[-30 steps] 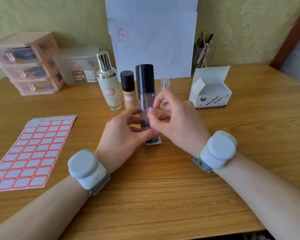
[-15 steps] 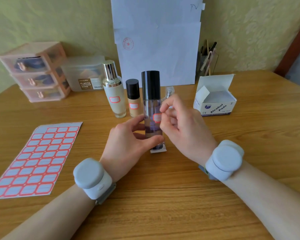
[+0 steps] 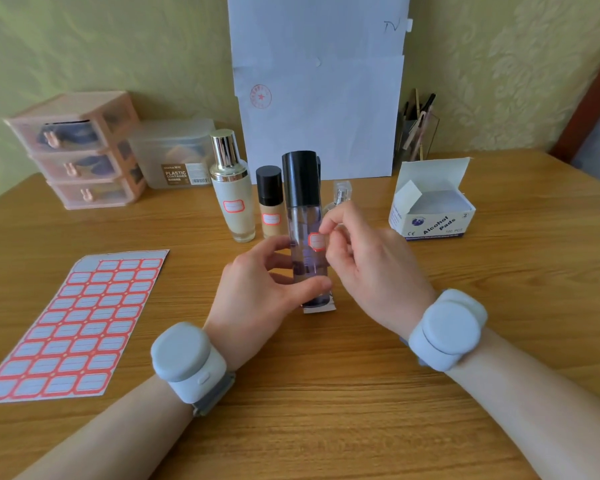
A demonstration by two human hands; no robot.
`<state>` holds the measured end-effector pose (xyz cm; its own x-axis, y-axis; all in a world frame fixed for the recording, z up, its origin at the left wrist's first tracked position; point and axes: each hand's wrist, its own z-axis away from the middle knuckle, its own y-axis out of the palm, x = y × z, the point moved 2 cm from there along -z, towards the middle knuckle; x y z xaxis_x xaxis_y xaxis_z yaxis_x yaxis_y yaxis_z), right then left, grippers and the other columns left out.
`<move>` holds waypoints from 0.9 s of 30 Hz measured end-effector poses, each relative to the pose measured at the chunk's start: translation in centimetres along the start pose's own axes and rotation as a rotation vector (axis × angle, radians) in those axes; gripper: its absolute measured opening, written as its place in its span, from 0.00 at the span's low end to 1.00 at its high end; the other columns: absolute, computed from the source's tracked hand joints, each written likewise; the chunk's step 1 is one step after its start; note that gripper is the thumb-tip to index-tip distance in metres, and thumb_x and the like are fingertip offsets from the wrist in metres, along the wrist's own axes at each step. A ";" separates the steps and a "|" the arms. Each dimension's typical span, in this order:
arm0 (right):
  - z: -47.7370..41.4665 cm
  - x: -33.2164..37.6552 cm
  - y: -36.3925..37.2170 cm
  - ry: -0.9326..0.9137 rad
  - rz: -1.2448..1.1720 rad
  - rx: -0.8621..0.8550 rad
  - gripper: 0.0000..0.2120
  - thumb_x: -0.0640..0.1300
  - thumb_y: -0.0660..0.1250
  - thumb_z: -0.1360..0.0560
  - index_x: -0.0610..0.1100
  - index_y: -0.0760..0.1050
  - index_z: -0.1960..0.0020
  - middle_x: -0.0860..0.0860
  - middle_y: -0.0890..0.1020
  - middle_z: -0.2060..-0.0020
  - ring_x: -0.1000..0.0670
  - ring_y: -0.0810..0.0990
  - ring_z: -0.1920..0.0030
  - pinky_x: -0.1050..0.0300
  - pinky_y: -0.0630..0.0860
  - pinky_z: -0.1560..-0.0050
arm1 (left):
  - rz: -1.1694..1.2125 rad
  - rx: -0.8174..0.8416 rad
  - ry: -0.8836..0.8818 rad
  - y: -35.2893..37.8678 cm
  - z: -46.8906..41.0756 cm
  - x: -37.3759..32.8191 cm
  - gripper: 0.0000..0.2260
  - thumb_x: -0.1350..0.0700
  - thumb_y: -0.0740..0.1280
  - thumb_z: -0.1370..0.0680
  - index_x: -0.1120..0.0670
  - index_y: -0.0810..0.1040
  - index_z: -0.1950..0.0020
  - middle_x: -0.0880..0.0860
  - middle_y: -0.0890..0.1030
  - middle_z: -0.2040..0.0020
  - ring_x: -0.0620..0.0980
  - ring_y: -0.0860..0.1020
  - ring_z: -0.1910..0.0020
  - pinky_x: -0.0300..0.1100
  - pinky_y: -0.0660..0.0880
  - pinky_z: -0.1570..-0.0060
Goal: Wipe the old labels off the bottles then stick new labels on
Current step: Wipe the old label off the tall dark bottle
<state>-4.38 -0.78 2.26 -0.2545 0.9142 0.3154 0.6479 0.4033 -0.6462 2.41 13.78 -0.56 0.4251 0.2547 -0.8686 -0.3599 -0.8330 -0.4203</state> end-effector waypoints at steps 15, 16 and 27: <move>0.3 -0.1 0.3 0.008 -0.031 -0.057 0.06 0.51 0.72 0.25 0.49 0.81 0.53 0.55 0.81 0.71 0.56 0.80 0.71 0.57 0.79 0.69 | 0.000 -0.060 0.053 0.0 -0.1 -0.2 0.23 0.43 0.78 0.36 0.37 0.72 0.47 0.34 0.82 0.52 0.38 0.84 0.62 0.30 0.77 0.64; 0.3 -0.2 0.3 0.018 -0.045 -0.046 0.06 0.51 0.71 0.24 0.48 0.81 0.53 0.55 0.81 0.71 0.56 0.80 0.71 0.56 0.79 0.69 | -0.012 -0.057 0.060 0.0 -0.1 -0.2 0.23 0.42 0.78 0.36 0.36 0.71 0.47 0.34 0.81 0.52 0.37 0.83 0.61 0.30 0.77 0.64; 0.4 0.3 0.3 0.035 0.035 -0.051 0.04 0.49 0.70 0.23 0.49 0.80 0.54 0.55 0.82 0.70 0.55 0.80 0.70 0.57 0.78 0.70 | -0.051 -0.097 0.071 0.1 0.1 -0.3 0.23 0.43 0.77 0.36 0.42 0.72 0.44 0.41 0.83 0.58 0.36 0.82 0.63 0.27 0.75 0.65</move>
<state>-4.48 -0.39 1.88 -0.2061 0.9253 0.3182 0.6916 0.3678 -0.6216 2.17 13.66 -0.41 0.4998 0.2657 -0.8244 -0.2559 -0.8640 -0.4336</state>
